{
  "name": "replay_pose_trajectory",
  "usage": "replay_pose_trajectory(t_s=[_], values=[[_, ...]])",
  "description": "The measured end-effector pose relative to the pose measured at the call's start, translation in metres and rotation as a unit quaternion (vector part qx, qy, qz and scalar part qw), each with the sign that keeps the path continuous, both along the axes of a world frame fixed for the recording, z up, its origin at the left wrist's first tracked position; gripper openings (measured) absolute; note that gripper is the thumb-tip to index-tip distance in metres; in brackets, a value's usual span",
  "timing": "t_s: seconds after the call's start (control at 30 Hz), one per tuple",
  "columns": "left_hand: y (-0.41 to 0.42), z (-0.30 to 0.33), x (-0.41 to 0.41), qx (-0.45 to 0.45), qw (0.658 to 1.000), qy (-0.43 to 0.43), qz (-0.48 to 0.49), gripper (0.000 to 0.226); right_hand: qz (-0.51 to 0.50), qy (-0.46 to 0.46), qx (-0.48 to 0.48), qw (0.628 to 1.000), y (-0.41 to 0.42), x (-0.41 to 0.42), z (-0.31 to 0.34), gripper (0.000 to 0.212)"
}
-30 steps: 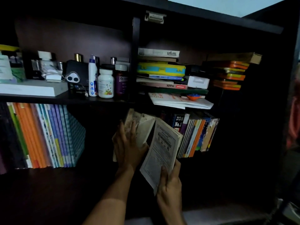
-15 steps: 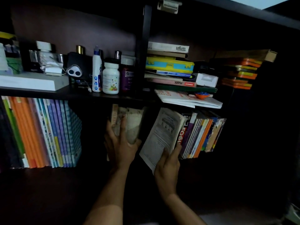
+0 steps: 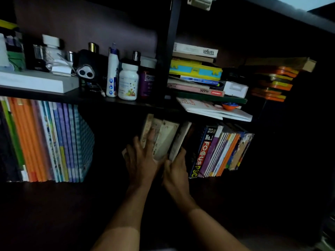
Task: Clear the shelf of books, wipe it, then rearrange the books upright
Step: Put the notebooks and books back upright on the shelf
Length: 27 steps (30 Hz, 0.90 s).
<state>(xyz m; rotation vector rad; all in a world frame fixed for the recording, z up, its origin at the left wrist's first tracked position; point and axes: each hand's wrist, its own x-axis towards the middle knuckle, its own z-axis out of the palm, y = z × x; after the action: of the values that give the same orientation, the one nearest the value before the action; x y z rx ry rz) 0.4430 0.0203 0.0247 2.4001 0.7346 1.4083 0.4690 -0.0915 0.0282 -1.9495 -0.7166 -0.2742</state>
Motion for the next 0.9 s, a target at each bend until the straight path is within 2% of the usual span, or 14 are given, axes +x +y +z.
replay_pose_trajectory(t_s=[0.1, 0.2, 0.3, 0.37, 0.43, 0.5, 0.6, 0.67, 0.8, 0.9], values=[[0.000, 0.003, -0.001, -0.006, 1.000, -0.023, 0.014, 0.107, -0.007, -0.031, 0.043, 0.999, -0.007, 0.009, -0.005, 0.035], [0.000, 0.003, -0.002, -0.013, 0.999, -0.025, 0.018, 0.105, -0.027, -0.052, 0.063, 0.996, -0.003, 0.015, -0.001, 0.035], [0.001, 0.003, -0.003, -0.019, 0.999, -0.025, 0.016, 0.104, -0.018, -0.041, 0.008, 0.999, 0.005, 0.021, 0.006, 0.035], [0.001, 0.003, -0.003, -0.017, 0.999, -0.026, 0.018, 0.105, -0.031, -0.065, -0.033, 0.997, 0.004, 0.028, 0.008, 0.043], [0.001, 0.002, -0.003, -0.011, 0.999, -0.022, 0.019, 0.106, -0.048, -0.062, -0.016, 0.997, -0.003, 0.031, 0.004, 0.048], [0.000, 0.001, -0.003, -0.010, 1.000, -0.015, 0.020, 0.109, -0.040, -0.044, 0.010, 0.998, -0.007, 0.030, -0.005, 0.040], [0.000, 0.000, -0.002, -0.008, 1.000, -0.007, 0.027, 0.109, -0.021, -0.043, -0.020, 0.999, -0.008, 0.028, -0.022, 0.024], [0.000, -0.001, -0.002, -0.006, 1.000, -0.008, 0.030, 0.108, -0.044, -0.023, -0.020, 0.999, -0.005, 0.031, -0.024, 0.017], [-0.001, -0.003, -0.001, -0.007, 1.000, -0.012, 0.026, 0.110, -0.104, 0.009, -0.073, 0.992, 0.003, 0.041, -0.005, 0.033], [0.001, -0.004, 0.001, 0.001, 1.000, -0.011, 0.028, 0.110, -0.100, 0.002, -0.090, 0.991, 0.003, 0.042, -0.006, 0.028]])
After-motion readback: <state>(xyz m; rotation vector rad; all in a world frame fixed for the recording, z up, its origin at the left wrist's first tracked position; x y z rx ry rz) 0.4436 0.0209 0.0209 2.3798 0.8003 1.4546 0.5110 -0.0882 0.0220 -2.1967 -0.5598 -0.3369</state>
